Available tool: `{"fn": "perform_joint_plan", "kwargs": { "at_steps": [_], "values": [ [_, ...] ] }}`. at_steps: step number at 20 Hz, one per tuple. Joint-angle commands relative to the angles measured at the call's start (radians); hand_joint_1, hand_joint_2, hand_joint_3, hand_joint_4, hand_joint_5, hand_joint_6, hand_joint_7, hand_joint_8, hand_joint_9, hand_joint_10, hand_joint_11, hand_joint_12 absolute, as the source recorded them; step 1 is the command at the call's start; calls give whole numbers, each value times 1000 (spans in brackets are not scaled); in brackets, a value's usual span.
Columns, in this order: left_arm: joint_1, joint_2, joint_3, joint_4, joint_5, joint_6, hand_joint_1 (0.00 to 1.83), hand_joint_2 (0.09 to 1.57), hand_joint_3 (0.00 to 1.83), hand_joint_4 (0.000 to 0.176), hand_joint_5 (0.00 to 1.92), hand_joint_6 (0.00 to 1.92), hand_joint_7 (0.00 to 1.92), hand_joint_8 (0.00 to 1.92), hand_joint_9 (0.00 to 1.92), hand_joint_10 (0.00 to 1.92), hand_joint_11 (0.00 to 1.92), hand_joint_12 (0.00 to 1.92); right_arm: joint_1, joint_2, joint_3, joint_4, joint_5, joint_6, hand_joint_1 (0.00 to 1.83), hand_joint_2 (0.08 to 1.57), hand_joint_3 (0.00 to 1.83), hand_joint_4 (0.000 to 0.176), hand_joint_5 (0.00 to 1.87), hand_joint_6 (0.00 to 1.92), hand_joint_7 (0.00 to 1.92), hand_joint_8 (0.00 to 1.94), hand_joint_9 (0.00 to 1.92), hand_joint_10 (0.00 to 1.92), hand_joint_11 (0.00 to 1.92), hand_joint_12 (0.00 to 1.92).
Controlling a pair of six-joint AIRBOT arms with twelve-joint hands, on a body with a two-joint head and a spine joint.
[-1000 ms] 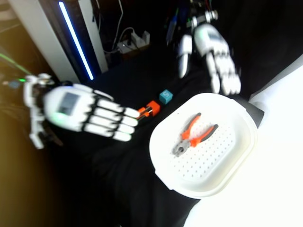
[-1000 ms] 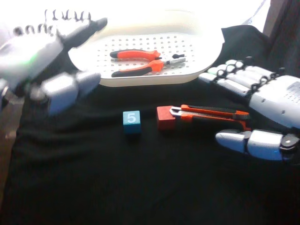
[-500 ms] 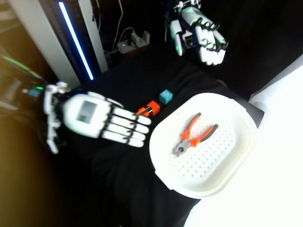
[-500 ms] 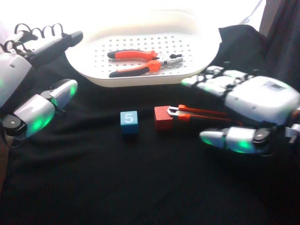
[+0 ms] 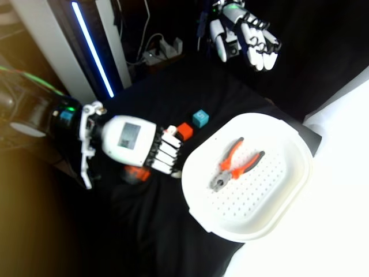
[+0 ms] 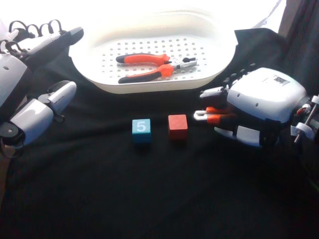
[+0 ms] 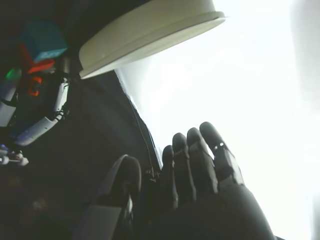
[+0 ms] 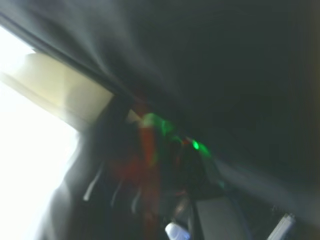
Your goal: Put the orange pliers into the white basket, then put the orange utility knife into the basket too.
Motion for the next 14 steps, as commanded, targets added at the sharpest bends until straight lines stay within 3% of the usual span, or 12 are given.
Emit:
{"fn": "perform_joint_plan", "kwargs": {
  "at_steps": [1, 2, 3, 4, 6, 7, 8, 9, 10, 12, 13, 14],
  "values": [
    [1, 8, -2, 23, -137, -5, 619, 1486, 0, 0, 331, 45, 415, 8, 349, 198, 0, 1075, 4, 0, -16, -10, 87, 7, 1369, 1236, 0, 0, 925, 1919, 1113, 1941, 1203, 1921, 1246, 1921],
    [2, 9, -4, 23, -139, -6, 615, 1482, 0, 0, 337, 47, 418, 9, 346, 201, 0, 1069, 4, 22, -45, -26, 134, 7, 1325, 1237, 0, 1, 895, 1921, 1107, 1941, 1190, 1921, 1236, 1921],
    [3, 10, -4, 21, -140, -6, 633, 1481, 0, 0, 331, 43, 418, 7, 339, 213, 0, 1063, 4, 52, -71, -40, 179, 7, 1267, 1241, 0, 61, 873, 1921, 1124, 1941, 1211, 1921, 1253, 1921],
    [5, 10, -4, 19, -141, -6, 633, 1481, 0, 0, 331, 43, 418, 7, 339, 213, 0, 1063, 4, 86, -103, -57, 237, 7, 1267, 1241, 0, 61, 873, 1921, 1124, 1941, 1211, 1921, 1253, 1921],
    [8, 10, -4, 16, -144, -6, 584, 1476, 0, 0, 319, 29, 391, 1, 249, 377, 0, 1120, 6, 144, -143, -77, 327, 7, 1229, 1287, 16, 89, 808, 1921, 1132, 1941, 1226, 1921, 1258, 1921],
    [8, 10, -4, 16, -143, -6, 609, 1482, 0, 0, 318, 26, 381, 1, 190, 515, 0, 1130, 28, 162, -156, -90, 356, 7, 1206, 1337, 16, 57, 751, 1921, 1081, 1941, 1245, 1921, 1286, 1921],
    [9, 10, -5, 14, -144, -6, 609, 1482, 0, 0, 318, 26, 381, 1, 190, 515, 0, 1130, 52, 178, -164, -109, 366, 7, 1206, 1337, 16, 57, 751, 1921, 1081, 1941, 1245, 1921, 1286, 1921],
    [13, 10, -6, 12, -146, -6, 630, 1490, 1, 0, 320, 27, 387, 4, 183, 525, 0, 1123, 73, 183, -165, -121, 366, 7, 1207, 1340, 11, 38, 773, 1921, 1126, 1941, 1305, 1921, 1320, 1921],
    [18, 10, -7, 9, -147, -6, 636, 1496, 4, 0, 321, 27, 389, 4, 176, 524, 0, 1121, 116, 186, -157, -132, 361, 7, 1233, 1327, 3, 0, 768, 1921, 1126, 1941, 1308, 1921, 1330, 1921],
    [18, 9, -8, 8, -145, -6, 615, 1503, 2, 0, 324, 29, 383, 1, 179, 453, 0, 1101, 175, 170, -127, -136, 314, 7, 1244, 1290, 0, 0, 765, 1921, 1099, 1941, 1258, 1921, 1297, 1921],
    [18, 7, -8, 7, -146, -6, 623, 1502, 0, 0, 333, 34, 388, 3, 195, 458, 0, 1127, 270, 108, -54, -154, 188, 7, 1249, 1278, 0, 44, 850, 1921, 1074, 1941, 1211, 1921, 1283, 1921],
    [18, 6, -8, 7, -143, -6, 611, 1502, 0, 0, 330, 33, 386, 2, 192, 456, 0, 1112, 299, 79, -20, -156, 138, 7, 1335, 1245, 0, 60, 881, 1921, 1051, 1941, 1179, 1921, 1292, 1921]
  ]
}}
